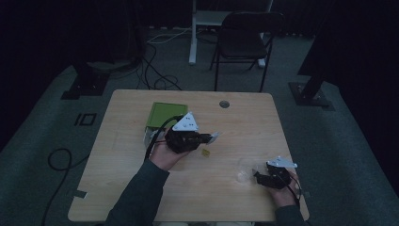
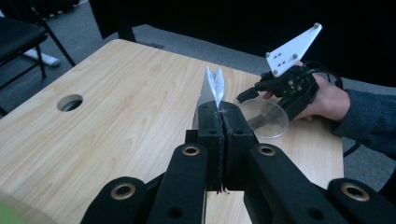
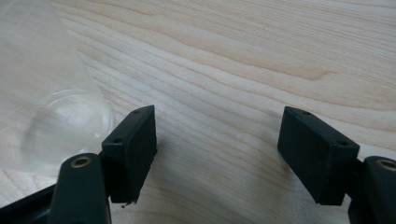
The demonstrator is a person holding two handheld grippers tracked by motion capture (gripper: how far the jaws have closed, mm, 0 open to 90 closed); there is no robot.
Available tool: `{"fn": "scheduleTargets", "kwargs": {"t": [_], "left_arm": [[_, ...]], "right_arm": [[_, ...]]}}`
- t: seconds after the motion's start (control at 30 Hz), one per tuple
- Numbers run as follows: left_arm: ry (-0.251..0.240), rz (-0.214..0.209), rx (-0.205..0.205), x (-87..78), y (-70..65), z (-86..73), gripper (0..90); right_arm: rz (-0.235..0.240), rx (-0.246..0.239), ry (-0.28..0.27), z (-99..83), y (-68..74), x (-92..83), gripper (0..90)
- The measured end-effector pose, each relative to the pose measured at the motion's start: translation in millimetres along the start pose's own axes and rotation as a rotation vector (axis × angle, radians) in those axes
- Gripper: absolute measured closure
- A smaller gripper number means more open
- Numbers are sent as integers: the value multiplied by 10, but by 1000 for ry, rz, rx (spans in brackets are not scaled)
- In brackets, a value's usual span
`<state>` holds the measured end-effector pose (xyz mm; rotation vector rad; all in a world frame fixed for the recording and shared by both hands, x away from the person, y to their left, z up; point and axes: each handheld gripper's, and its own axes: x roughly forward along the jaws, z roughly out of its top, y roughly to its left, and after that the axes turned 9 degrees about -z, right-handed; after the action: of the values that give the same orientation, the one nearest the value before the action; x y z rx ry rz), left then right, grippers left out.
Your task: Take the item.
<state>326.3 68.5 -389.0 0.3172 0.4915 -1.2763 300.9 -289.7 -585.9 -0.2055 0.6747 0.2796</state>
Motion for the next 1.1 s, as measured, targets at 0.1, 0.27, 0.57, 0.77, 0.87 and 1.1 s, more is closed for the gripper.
{"fn": "scheduleTargets", "kwargs": {"t": [0.1, 0.27, 0.57, 0.77, 0.87, 1.1], "left_arm": [[1, -26, 11, 62, 3, 32, 894], [0, -52, 27, 144, 3, 99, 893], [-9, -103, 56, 281, -9, 273, 893], [-10, -127, 83, 396, -56, 416, 893], [-15, -137, 97, 443, -89, 482, 894], [-14, -163, 124, 609, -181, 615, 893]], "right_arm": [[0, 0, 0, 0, 0, 0, 279], [0, 0, 0, 0, 0, 0, 279], [0, 0, 0, 0, 0, 0, 279], [0, 1, 1, 0, 1, 0, 279], [0, -1, -1, 0, -1, 1, 279], [0, 1, 0, 0, 0, 0, 279]]}}
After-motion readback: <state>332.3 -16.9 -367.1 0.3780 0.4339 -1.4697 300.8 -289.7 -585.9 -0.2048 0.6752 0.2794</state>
